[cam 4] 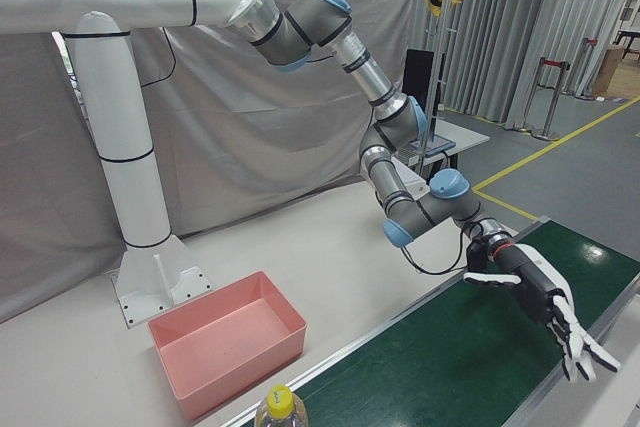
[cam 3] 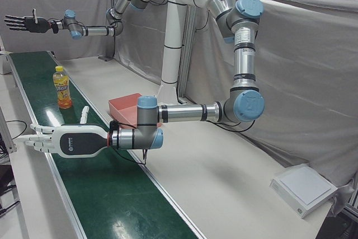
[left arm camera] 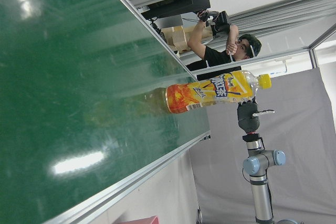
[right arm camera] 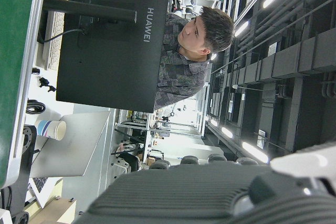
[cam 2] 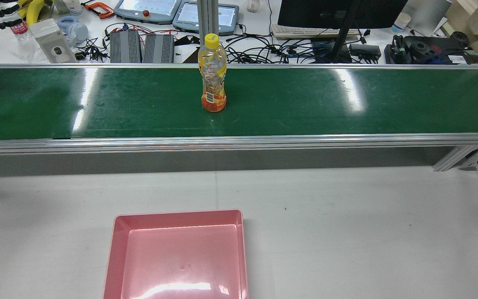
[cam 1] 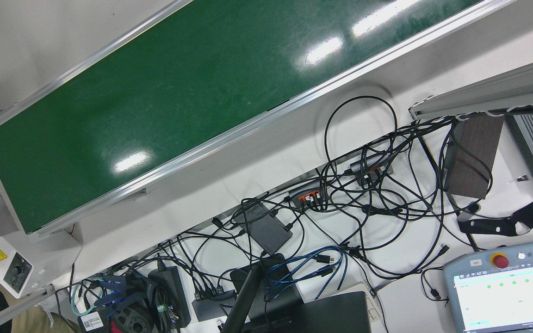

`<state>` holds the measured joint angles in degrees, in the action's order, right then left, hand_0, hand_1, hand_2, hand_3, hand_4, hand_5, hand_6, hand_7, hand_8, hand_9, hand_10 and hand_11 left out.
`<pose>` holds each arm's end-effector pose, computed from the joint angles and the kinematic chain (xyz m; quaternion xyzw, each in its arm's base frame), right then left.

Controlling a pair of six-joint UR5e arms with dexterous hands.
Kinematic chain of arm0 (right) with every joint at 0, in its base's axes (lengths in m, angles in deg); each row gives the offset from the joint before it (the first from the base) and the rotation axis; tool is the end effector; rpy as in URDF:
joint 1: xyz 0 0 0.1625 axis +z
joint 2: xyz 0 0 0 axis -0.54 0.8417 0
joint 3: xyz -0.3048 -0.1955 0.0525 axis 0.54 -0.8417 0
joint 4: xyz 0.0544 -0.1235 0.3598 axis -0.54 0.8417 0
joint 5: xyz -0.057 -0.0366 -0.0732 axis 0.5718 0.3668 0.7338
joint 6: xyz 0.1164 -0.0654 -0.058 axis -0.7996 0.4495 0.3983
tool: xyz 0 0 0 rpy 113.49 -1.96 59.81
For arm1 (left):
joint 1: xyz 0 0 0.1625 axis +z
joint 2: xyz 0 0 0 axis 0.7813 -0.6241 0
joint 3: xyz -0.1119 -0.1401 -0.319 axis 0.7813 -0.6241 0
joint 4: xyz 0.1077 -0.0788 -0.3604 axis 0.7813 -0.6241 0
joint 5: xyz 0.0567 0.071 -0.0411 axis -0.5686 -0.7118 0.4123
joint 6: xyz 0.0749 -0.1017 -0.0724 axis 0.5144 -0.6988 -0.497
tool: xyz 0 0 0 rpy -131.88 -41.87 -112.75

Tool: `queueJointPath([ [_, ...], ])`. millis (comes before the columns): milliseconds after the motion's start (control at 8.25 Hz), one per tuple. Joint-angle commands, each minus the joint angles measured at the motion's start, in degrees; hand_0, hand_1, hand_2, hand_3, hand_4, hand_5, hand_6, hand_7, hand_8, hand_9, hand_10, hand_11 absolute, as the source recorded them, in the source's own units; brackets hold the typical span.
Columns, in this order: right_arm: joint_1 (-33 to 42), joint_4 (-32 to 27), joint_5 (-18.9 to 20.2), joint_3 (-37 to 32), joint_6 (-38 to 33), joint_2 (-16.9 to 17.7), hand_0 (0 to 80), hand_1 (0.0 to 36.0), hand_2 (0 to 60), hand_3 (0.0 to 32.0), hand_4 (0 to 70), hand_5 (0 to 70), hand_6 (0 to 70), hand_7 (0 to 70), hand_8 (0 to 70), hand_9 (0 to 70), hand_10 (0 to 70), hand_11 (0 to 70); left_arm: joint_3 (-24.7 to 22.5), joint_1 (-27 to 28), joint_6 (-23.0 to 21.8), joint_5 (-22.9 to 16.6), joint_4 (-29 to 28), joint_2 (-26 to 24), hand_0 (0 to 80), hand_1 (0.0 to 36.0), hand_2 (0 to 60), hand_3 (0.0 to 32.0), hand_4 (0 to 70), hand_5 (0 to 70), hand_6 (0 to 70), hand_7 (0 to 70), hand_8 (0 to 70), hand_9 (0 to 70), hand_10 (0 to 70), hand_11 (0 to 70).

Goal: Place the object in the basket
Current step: 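Move the left hand over the conveyor toward the orange drink bottle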

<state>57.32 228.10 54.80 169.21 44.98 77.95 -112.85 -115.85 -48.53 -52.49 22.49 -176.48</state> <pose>0.1315 -0.5297 0.5976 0.0327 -0.7086 0.7036 0.0410 0.1595 -0.6693 0.4185 -0.0211 0.8245 -0.5337 0.1869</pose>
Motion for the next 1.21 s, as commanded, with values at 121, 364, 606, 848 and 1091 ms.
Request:
queueJointPath([
  [121, 0.0, 0.0, 0.0, 0.0, 0.0, 0.02, 0.0, 0.0, 0.0, 0.0, 0.0, 0.0, 0.0, 0.0, 0.0, 0.0, 0.0, 0.0, -0.09, 4.16, -0.31, -0.05, 1.52, -3.44, 47.0, 6.2, 0.0, 0.0, 15.2, 19.8, 0.0, 0.0, 6.4, 10.6, 9.8, 15.0],
  [364, 0.0, 0.0, 0.0, 0.0, 0.0, 0.02, 0.0, 0.0, 0.0, 0.0, 0.0, 0.0, 0.0, 0.0, 0.0, 0.0, 0.0, 0.0, 0.08, 6.37, -0.31, 0.03, 1.97, -4.94, 47.1, 6.4, 0.0, 0.0, 15.5, 19.7, 0.0, 0.0, 6.2, 10.8, 10.3, 15.7],
  [606, 0.0, 0.0, 0.0, 0.0, 0.0, -0.07, 0.0, 0.0, 0.0, 0.0, 0.0, 0.0, 0.0, 0.0, 0.0, 0.0, 0.0, 0.0, -0.27, 6.46, -0.22, 0.03, 2.23, -6.26, 47.1, 6.3, 0.0, 0.0, 16.4, 20.3, 0.0, 0.0, 6.7, 11.6, 10.4, 16.0],
  [848, 0.0, 0.0, 0.0, 0.0, 0.0, -0.07, 0.0, 0.0, 0.0, 0.0, 0.0, 0.0, 0.0, 0.0, 0.0, 0.0, 0.0, 0.0, -0.27, 8.9, -0.4, 0.03, 2.59, -7.14, 47.2, 6.1, 0.0, 0.0, 16.3, 20.3, 0.0, 0.0, 6.8, 11.5, 10.5, 16.0],
  [1091, 0.0, 0.0, 0.0, 0.0, 0.0, 0.02, 0.0, 0.0, 0.0, 0.0, 0.0, 0.0, 0.0, 0.0, 0.0, 0.0, 0.0, 0.0, -0.18, 9.53, 0.13, 0.03, 3.64, -8.64, 47.2, 6.2, 0.0, 0.0, 16.0, 20.5, 0.0, 0.0, 6.6, 11.3, 10.4, 16.0],
])
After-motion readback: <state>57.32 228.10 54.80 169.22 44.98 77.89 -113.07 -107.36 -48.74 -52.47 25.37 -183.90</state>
